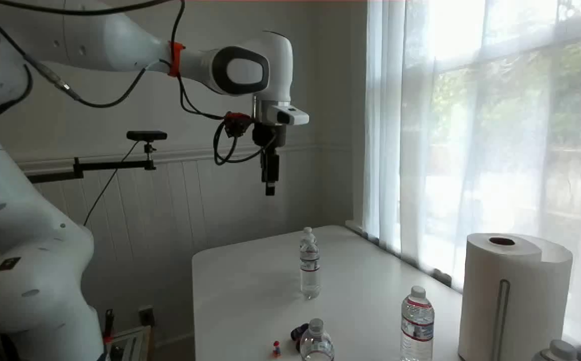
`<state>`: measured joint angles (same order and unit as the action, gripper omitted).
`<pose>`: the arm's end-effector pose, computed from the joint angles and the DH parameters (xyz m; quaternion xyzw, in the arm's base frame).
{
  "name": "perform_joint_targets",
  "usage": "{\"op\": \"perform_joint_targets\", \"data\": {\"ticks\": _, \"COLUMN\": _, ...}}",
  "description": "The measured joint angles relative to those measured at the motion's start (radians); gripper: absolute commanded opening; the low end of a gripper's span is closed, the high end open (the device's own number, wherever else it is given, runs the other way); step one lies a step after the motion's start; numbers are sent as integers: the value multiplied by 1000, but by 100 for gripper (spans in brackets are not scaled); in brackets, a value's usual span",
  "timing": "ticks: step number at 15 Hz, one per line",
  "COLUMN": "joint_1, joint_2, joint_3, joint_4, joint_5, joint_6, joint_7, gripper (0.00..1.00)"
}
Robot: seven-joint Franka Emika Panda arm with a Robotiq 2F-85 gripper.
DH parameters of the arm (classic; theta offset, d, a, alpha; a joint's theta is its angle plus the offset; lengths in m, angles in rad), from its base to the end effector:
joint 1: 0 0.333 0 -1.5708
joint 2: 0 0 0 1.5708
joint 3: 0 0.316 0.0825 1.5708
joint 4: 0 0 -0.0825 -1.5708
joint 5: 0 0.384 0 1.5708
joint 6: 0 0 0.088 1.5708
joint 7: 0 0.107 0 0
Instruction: Put the small white cap on the open water bottle
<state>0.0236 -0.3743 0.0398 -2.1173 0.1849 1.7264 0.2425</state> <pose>0.4382 0.0470 0.5655 -0.9908 0.1055 0.0209 0.0816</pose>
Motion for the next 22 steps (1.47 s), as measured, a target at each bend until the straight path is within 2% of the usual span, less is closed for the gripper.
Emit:
{"op": "perform_joint_targets", "data": {"ticks": 7, "joint_1": -4, "joint_2": 1, "joint_3": 0, "joint_4": -1, "joint_5": -2, "joint_6": -3, "joint_7": 5, "gripper": 100}}
{"op": "perform_joint_targets", "data": {"ticks": 12, "joint_1": -82, "joint_2": 18, "joint_3": -26, "joint_4": -37, "joint_5": -41, "joint_6": -45, "joint_7": 75, "gripper": 100}}
{"op": "perform_joint_targets", "data": {"ticks": 17, "joint_1": -161, "joint_2": 20, "joint_3": -72, "joint_4": -101, "joint_5": -165, "joint_6": -47, "joint_7": 75, "gripper": 100}}
{"op": "perform_joint_targets", "data": {"ticks": 22, "joint_1": -182, "joint_2": 18, "joint_3": -98, "joint_4": -183, "joint_5": -300, "joint_6": 23, "joint_7": 28, "gripper": 100}}
